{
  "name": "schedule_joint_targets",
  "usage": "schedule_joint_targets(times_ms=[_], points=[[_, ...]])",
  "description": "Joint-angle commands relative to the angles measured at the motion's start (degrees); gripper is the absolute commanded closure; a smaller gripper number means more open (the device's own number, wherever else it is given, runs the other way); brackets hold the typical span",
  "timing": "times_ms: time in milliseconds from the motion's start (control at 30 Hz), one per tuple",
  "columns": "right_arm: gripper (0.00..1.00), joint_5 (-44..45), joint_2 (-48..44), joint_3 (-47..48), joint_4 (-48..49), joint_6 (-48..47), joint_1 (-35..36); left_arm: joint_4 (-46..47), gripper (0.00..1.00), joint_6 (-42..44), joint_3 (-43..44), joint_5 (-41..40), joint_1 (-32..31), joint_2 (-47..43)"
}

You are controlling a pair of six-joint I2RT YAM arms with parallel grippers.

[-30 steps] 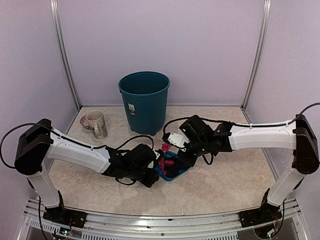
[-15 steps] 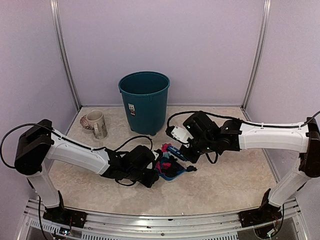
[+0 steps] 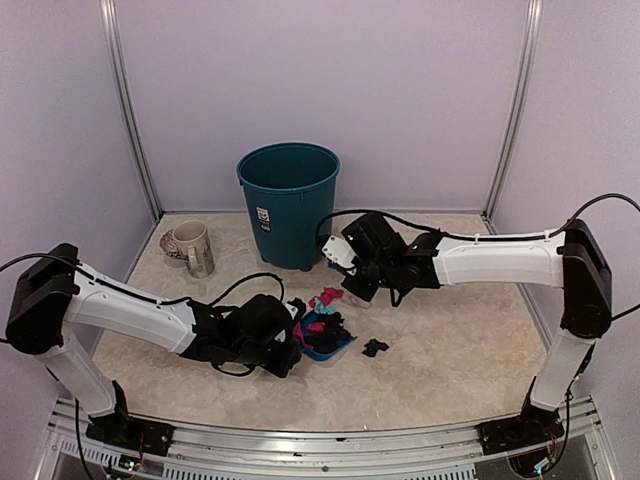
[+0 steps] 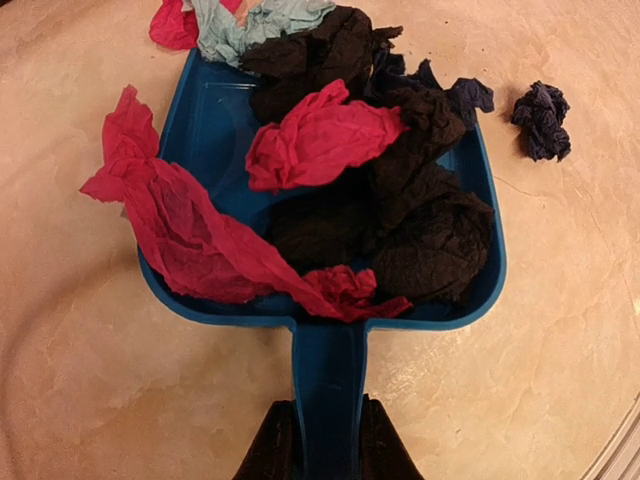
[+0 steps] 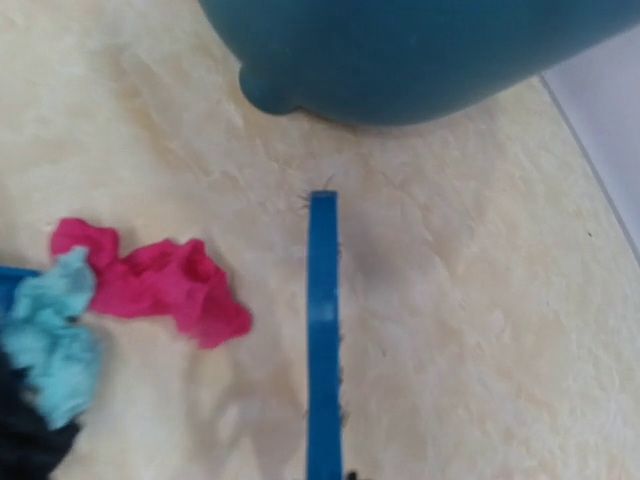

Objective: Sweep away the paper scraps from the table
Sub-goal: Sweep the paper scraps into the dustpan.

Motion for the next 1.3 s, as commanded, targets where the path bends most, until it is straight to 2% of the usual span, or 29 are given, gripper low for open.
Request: schedule_joint_targets(times_ms=[0,200,633,1000,1267], points=[[1.0,-1.25,4.73,3.33,4.76,-6.31,-1.1,-6.4,1.0,-2.69,-2.18,-1.37,-0.54,-1.75],[1.0,-3.5,8.73,5.21,5.4,-9.98,-1.38,-8.72,1.0,-5.53,-4.53,-2.33,-1.7,-4.85],[1.0,-11.82,9.84,5.74,0.98,-12.51,1.23,-11.58,1.0,-11.19,-7.46,-3.93,-0.82,-7.14],[1.0,-15.67,4.29,2.67,-3.99,-5.0,5.32,-7.28,1.0,-9.33,-7.63,-3.22,2.66,-3.4],[1.0,-19.7,-0.62,-0.96,-3.65,0.04,7.1,-3.34,1.0,-6.52,-5.98,-2.94,2.93,-0.06]])
